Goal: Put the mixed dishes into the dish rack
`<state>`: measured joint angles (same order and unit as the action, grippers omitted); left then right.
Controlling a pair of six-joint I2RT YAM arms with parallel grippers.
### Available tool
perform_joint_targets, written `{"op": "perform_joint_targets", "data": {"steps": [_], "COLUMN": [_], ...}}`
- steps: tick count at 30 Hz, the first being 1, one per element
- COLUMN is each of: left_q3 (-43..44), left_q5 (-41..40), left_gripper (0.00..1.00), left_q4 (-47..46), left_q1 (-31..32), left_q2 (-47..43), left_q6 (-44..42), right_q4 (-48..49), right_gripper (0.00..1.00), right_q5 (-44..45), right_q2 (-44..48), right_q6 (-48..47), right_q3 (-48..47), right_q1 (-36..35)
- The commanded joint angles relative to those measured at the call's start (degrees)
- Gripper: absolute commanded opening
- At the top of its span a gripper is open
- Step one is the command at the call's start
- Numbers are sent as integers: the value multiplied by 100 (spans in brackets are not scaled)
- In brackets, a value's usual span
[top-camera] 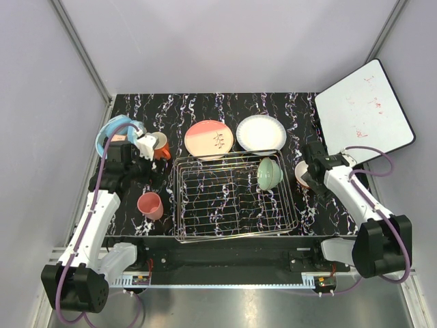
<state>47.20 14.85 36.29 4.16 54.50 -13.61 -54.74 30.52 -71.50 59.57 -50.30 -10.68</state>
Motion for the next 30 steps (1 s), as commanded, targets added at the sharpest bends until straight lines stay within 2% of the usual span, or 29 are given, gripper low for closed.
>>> {"op": "perform_joint_targets", "data": {"steps": [1, 10, 21, 25, 30], "left_q3": [70, 17, -18, -9, -18], "left_q5": [-8, 0, -26, -44, 26], "left_gripper": [99, 99, 99, 99, 99], "left_q4": [-237, -237, -237, -228, -202], "left_q1": [23, 23, 23, 23, 23], "left_q2": [-53, -36, -80, -132, -255], "left_q6": [-63, -72, -90, -98, -81], "right_q4": [385, 1053, 1264, 1273, 1290], "right_gripper": [77, 72, 51, 30, 11], "right_q5": [217, 516, 463, 455, 463], "right_q2": [-275, -680, -1067, -1067, -1137], "right_q6": [186, 230, 292, 327, 301], "right_q3": [126, 328, 346, 346, 328], "right_q1": [48, 206, 356, 365, 365]}}
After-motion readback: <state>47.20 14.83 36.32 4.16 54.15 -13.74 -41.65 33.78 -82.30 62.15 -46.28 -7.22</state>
